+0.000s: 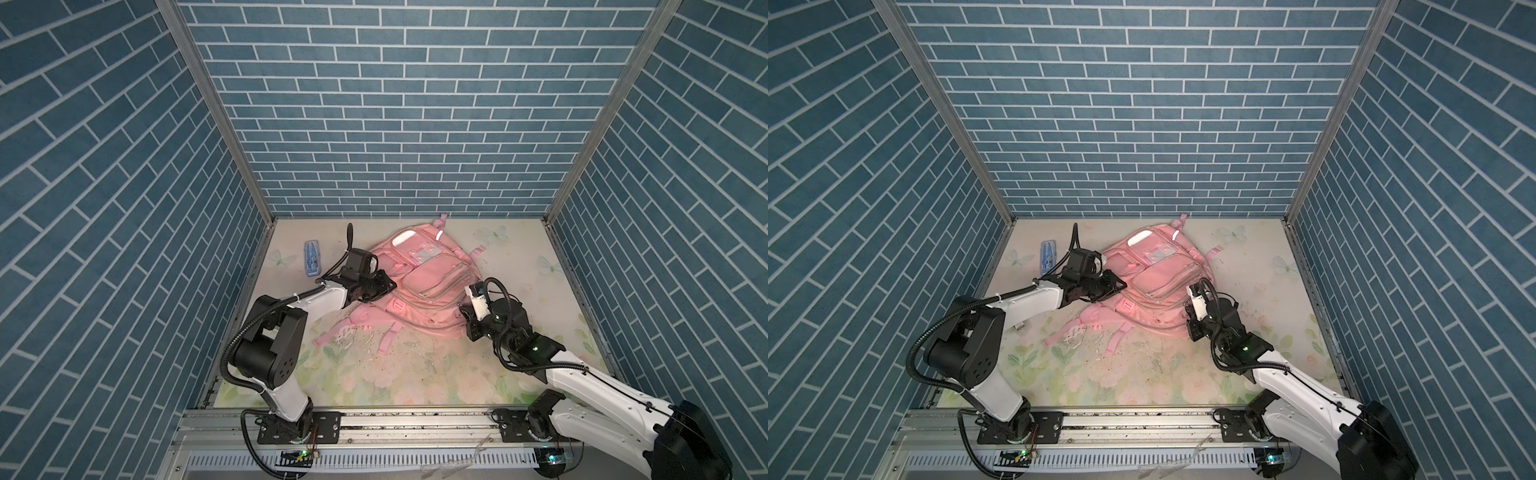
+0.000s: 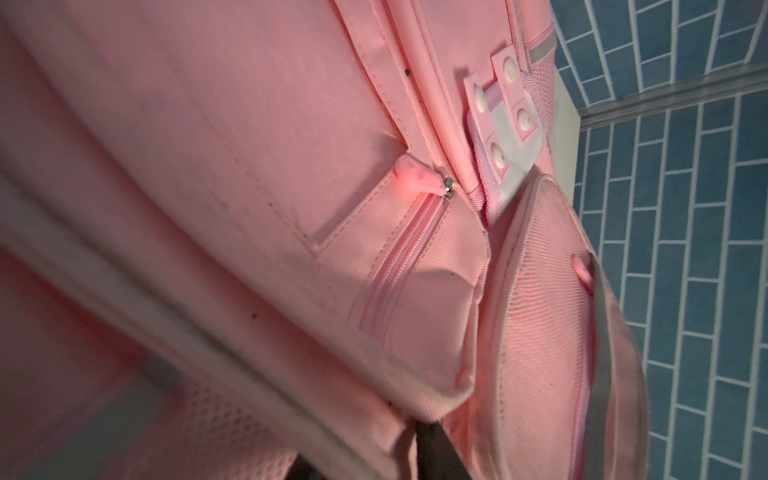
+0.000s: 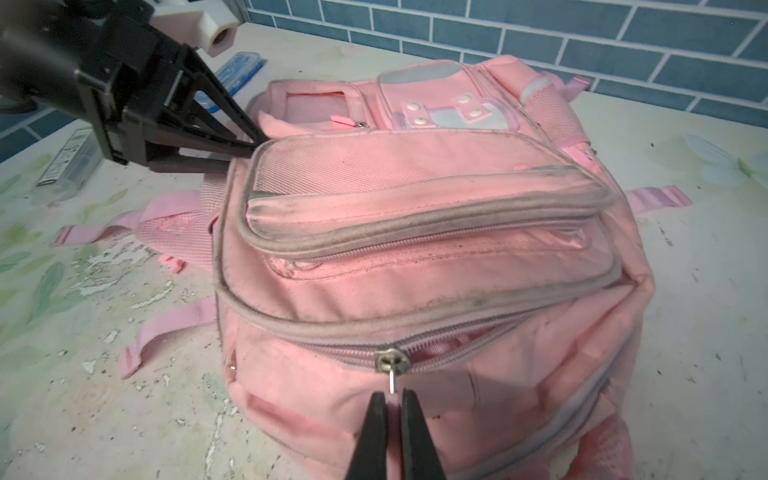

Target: Pack the student bag

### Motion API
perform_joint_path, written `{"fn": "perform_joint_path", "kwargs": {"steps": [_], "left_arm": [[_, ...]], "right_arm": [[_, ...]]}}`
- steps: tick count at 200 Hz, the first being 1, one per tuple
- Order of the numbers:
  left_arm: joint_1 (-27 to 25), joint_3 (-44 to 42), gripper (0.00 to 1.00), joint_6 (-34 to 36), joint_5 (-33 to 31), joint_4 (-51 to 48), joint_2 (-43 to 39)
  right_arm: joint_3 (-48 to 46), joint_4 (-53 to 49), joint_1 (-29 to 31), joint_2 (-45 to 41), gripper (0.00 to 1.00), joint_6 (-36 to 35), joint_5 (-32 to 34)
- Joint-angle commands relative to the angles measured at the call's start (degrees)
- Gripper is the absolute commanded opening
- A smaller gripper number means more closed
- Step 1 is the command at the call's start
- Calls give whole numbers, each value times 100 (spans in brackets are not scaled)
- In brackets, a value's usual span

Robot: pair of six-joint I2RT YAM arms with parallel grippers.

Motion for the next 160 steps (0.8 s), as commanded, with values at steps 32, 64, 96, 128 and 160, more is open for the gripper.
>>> {"fn": "perform_joint_path", "kwargs": {"steps": [32,64,96,128,160], "left_arm": [[-206,-953,43,-1190,-943,692,-1086],[-917,-1453,46,-2017,-1600,916,-1743],[-1658,-1825,45,-2820,-1934,1442,-1892],[-2291,-2032,45,-3547,-2296,1853,-1821],[-2767,-2077,45,-3932,-2693,2154,-1705]], "right_arm": [[-69,572,203,29,0,1,35],[-286,700,205,-107,0,53,-36],[-510,894,205,-286,0,72,-78],[-656,997,205,-326,0,89,-147],[-787,1092,210,-394,0,116,-228]]}}
